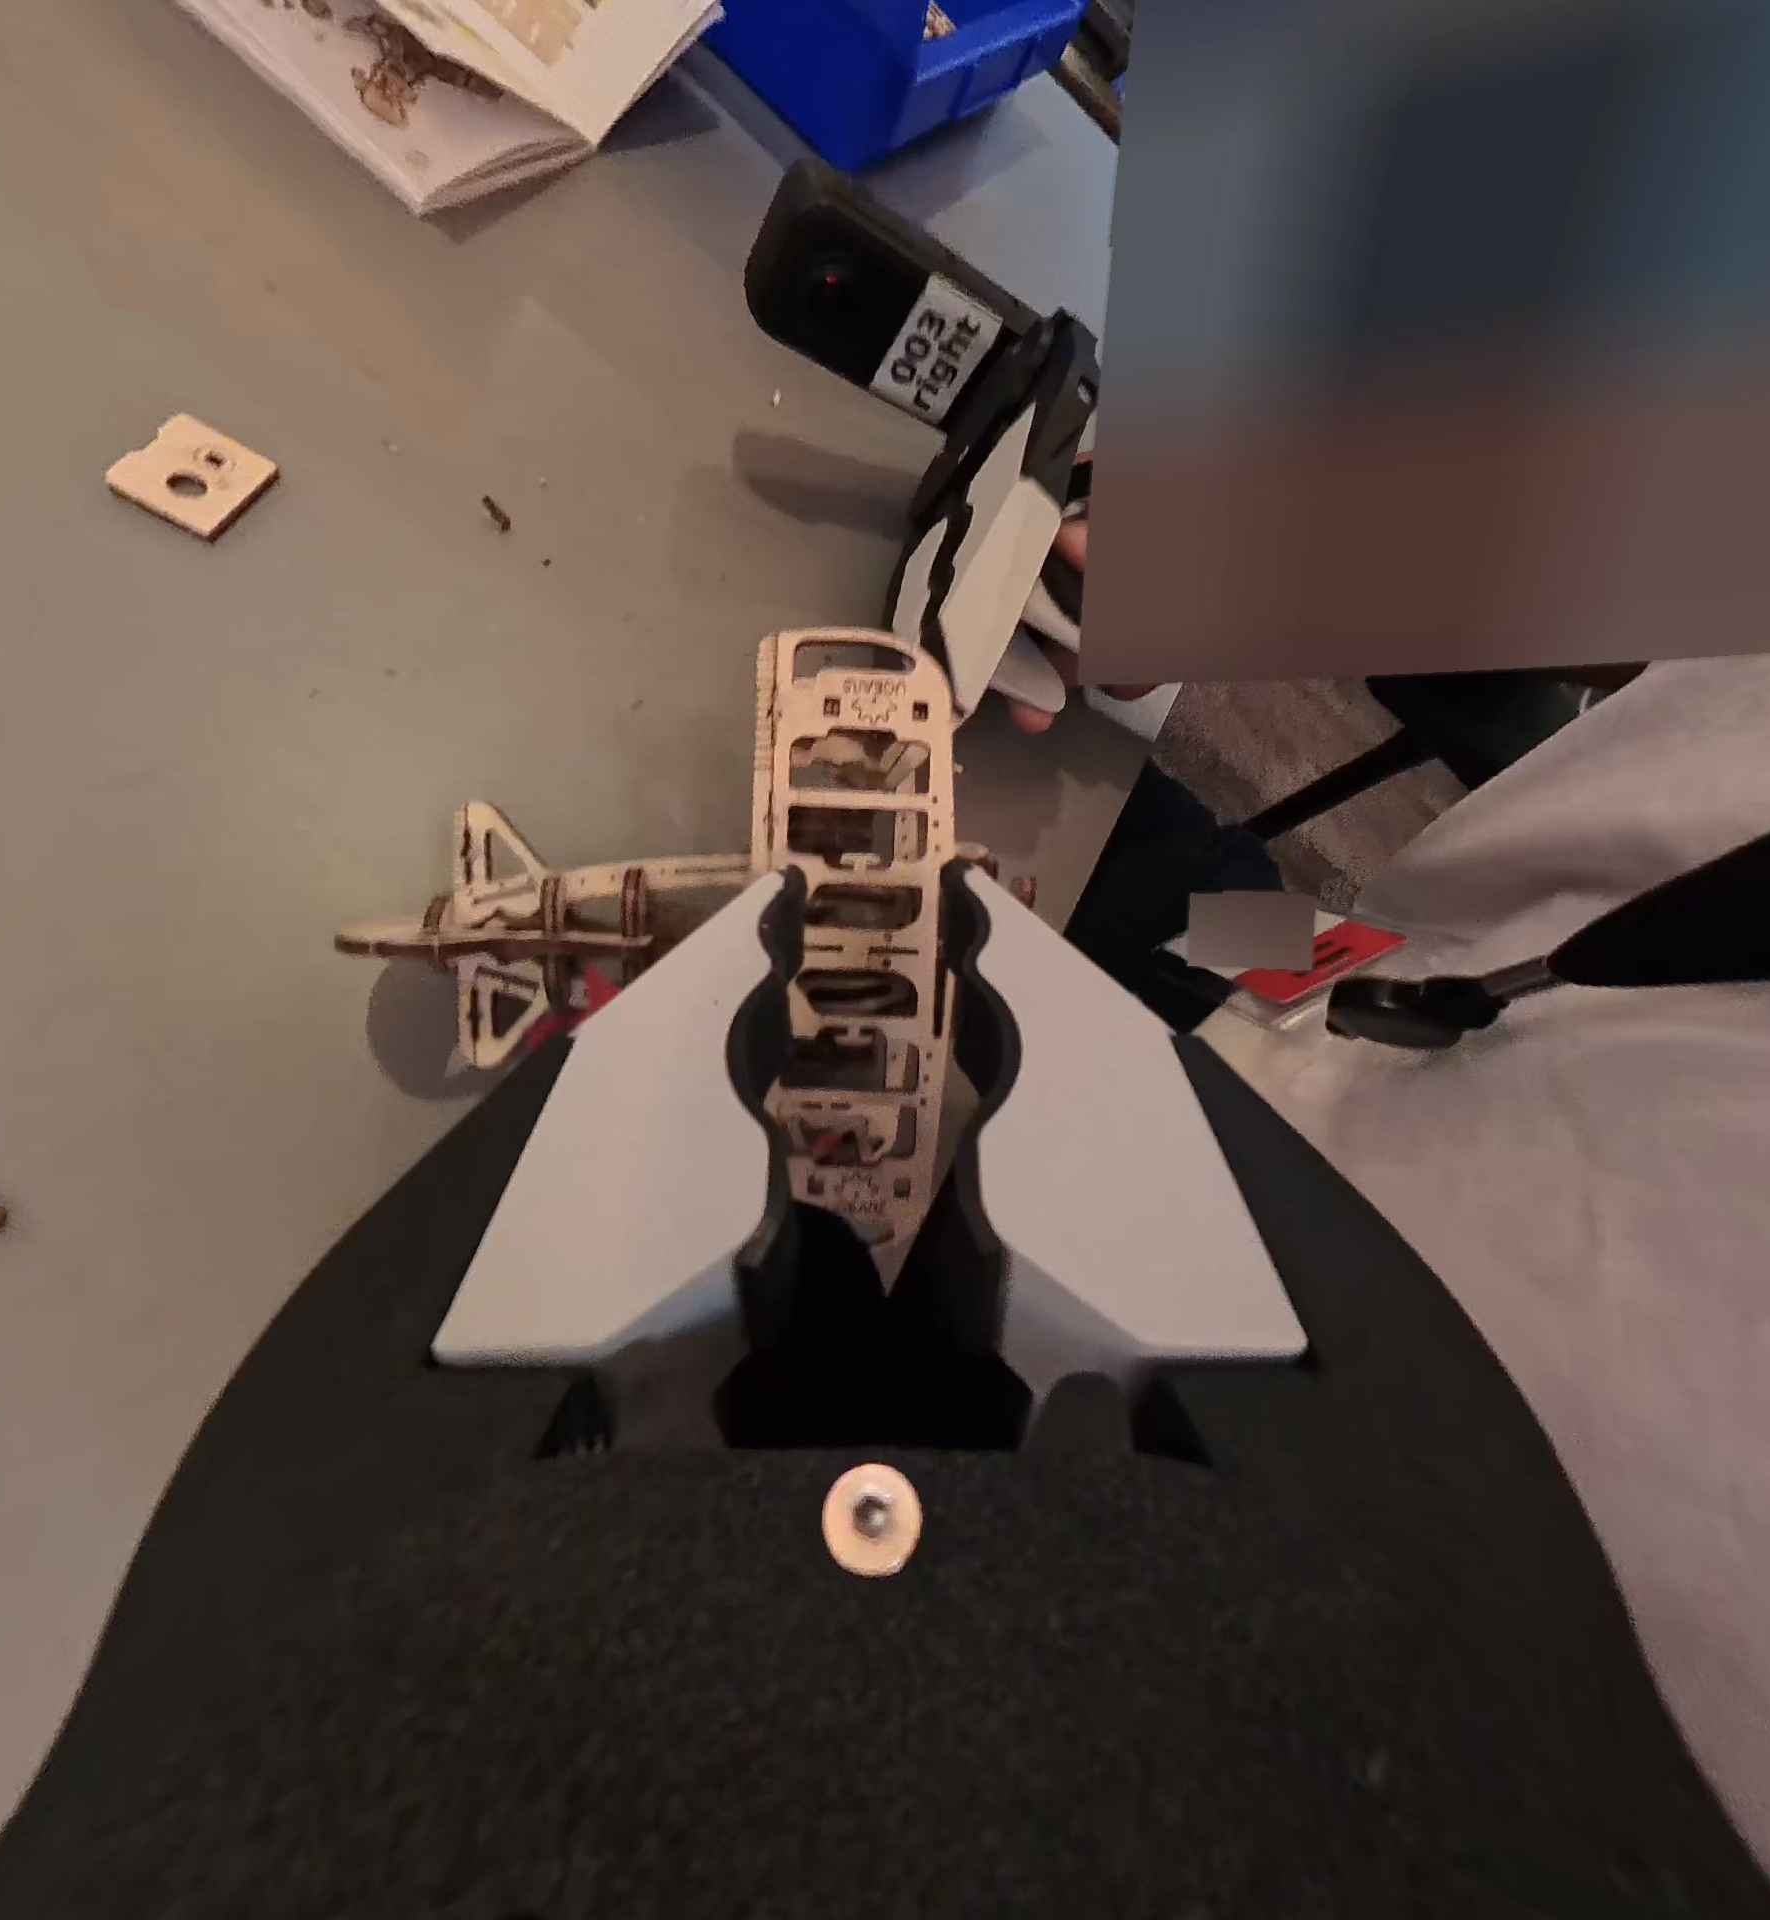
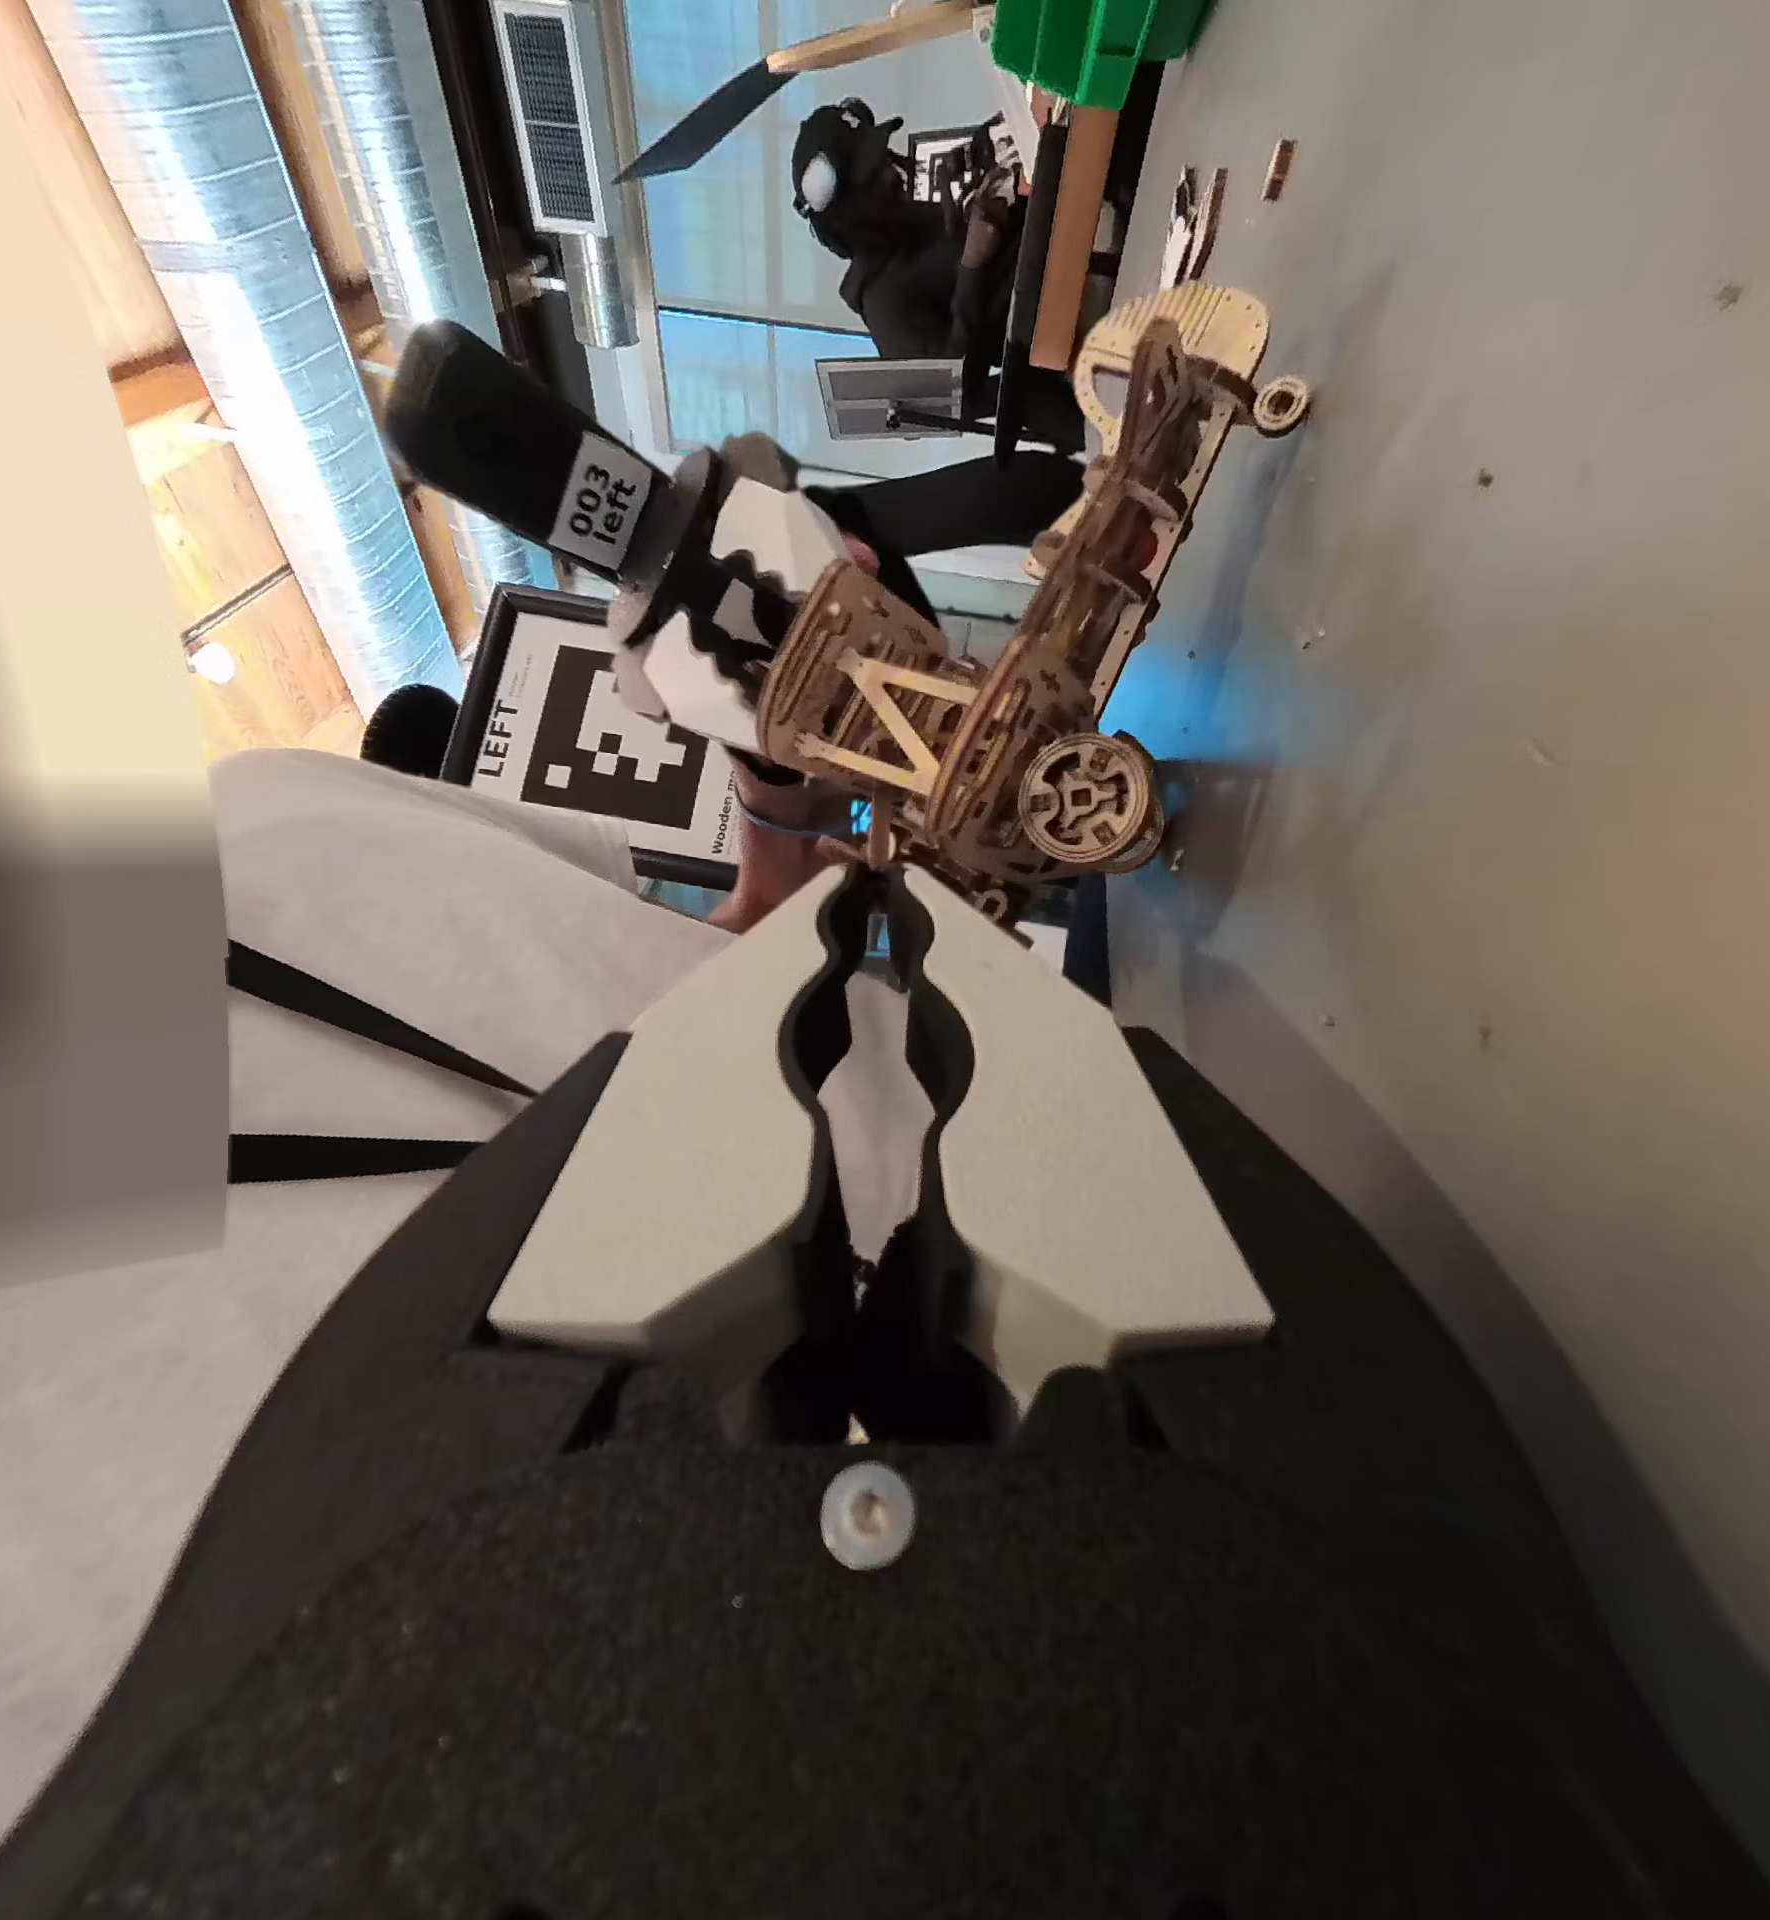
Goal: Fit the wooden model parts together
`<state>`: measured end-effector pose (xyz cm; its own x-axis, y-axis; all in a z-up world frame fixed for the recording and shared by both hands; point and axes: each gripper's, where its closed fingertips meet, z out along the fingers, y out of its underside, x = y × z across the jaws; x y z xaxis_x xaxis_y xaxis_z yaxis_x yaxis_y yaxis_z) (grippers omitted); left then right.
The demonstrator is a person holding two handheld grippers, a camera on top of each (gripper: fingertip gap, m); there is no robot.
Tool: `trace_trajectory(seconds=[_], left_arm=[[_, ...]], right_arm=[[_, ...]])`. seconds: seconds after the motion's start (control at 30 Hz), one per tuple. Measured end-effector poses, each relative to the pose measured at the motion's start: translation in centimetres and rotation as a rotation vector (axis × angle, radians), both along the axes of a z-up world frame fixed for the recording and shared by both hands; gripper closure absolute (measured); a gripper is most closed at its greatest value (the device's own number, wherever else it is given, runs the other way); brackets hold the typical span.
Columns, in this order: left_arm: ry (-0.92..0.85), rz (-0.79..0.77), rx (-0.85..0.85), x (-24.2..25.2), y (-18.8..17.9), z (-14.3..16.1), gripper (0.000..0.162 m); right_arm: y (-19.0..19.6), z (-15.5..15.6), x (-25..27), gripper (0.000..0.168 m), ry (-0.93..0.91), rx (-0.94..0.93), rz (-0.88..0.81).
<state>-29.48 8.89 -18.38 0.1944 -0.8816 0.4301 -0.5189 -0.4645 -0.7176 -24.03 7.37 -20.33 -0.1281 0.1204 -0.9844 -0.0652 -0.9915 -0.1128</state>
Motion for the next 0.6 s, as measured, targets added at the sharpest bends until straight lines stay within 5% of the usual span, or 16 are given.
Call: trace_trajectory(seconds=[0.6], left_arm=[[-0.017, -0.031, 0.045, -0.5, -0.2, -1.5, 0.147]], right_arm=[[-0.2, 0.0, -1.9, 0.167, 0.021, -0.043, 0.084]])
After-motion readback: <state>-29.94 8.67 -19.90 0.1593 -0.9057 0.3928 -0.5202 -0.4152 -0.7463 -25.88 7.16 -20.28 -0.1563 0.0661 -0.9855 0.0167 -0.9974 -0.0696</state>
